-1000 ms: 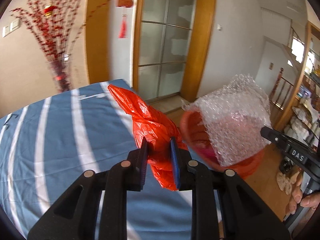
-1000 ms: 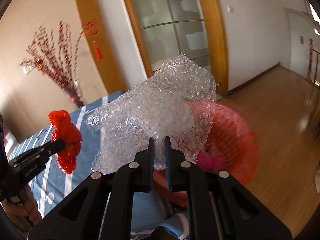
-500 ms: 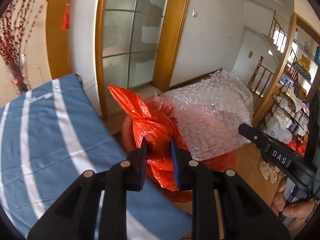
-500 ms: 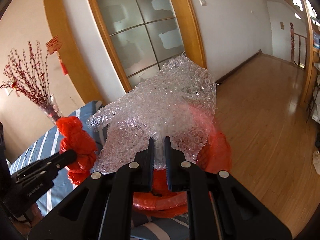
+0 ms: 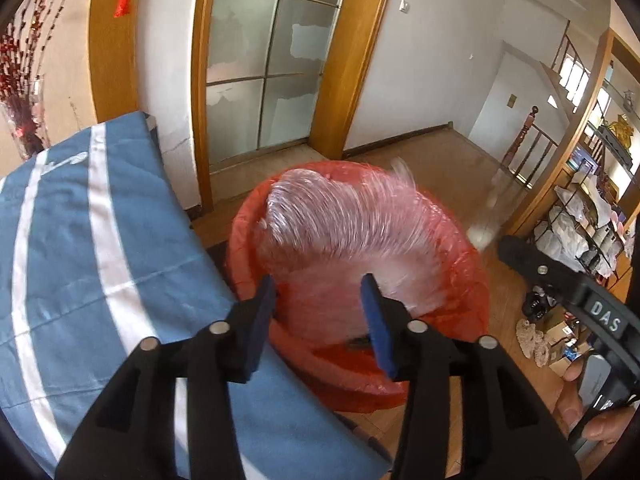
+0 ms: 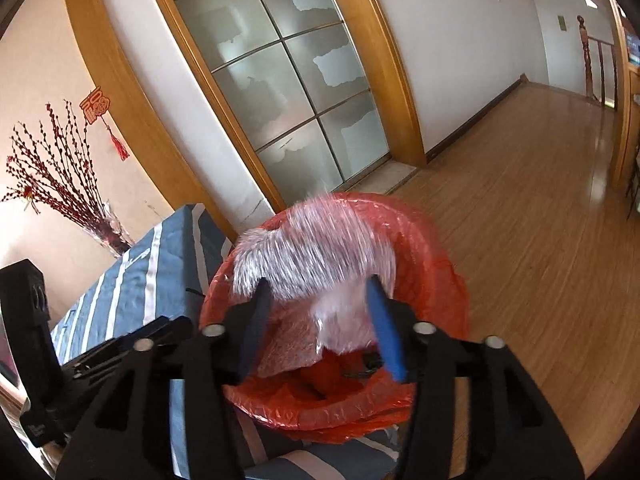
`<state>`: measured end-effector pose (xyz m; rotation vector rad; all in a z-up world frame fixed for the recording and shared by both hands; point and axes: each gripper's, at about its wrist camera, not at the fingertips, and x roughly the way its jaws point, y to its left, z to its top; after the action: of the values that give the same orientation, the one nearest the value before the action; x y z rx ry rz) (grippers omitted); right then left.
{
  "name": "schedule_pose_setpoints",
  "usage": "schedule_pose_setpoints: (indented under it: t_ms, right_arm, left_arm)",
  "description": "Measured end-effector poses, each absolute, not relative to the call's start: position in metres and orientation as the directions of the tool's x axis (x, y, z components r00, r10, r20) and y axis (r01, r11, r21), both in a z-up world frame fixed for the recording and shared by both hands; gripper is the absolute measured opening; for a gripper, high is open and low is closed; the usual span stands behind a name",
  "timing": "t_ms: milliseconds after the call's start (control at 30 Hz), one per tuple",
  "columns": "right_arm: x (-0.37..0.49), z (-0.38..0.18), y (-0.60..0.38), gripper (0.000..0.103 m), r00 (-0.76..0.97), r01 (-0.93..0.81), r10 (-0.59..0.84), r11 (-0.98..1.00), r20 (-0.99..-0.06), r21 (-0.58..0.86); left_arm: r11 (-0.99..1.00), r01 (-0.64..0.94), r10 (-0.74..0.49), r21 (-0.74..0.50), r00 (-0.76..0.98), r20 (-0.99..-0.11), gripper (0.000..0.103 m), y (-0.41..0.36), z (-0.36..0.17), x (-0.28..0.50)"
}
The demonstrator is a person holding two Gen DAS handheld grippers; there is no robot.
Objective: Collect trash
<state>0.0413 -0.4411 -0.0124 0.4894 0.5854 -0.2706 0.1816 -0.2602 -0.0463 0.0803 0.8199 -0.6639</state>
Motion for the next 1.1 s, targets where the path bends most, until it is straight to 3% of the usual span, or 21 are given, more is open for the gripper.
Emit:
schedule_pose_setpoints:
  t_ms: [233, 400, 567, 800, 1100]
  right_arm:
    - [0.020, 0.001, -0.424, 0.082, 0.799, 0.386, -0.191, 0.890, -0.571, 0.243]
    - [-0.002, 0.012, -0.397, 0.092, 0.796, 0.373, -0.215, 0.911, -0.566, 0.178]
    - [-0.026, 0.022, -0.364, 0.092, 0.807, 0.332, -0.216, 0.936, -0.550, 0.119]
    - [-0.049, 0.029, -0.331, 0.092, 0.820, 0.321, -0.224, 0.942, -0.527, 0.098]
    - [-0.059, 0.025, -0.294, 0.092, 0.810, 0.346, -0.280, 0.938, -0.516, 0.034]
  left_arm:
    - [0.828, 0.545, -0.485, -0.132, 0.577, -0.657, 0.071, -0.216, -0.029, 0.157]
    - [0.864, 0.492, -0.452, -0.109, 0.660, -0.600, 0.085, -0.174, -0.010, 0.130]
    - [0.908, 0.408, -0.390, -0.092, 0.747, -0.539, 0.097, -0.136, 0.006, 0.100]
    - [0.955, 0.295, -0.278, -0.039, 0.840, -0.465, 0.099, -0.095, 0.017, 0.053]
    - [0.977, 0.215, -0.189, 0.009, 0.879, -0.437, 0.099, -0.070, 0.014, 0.025]
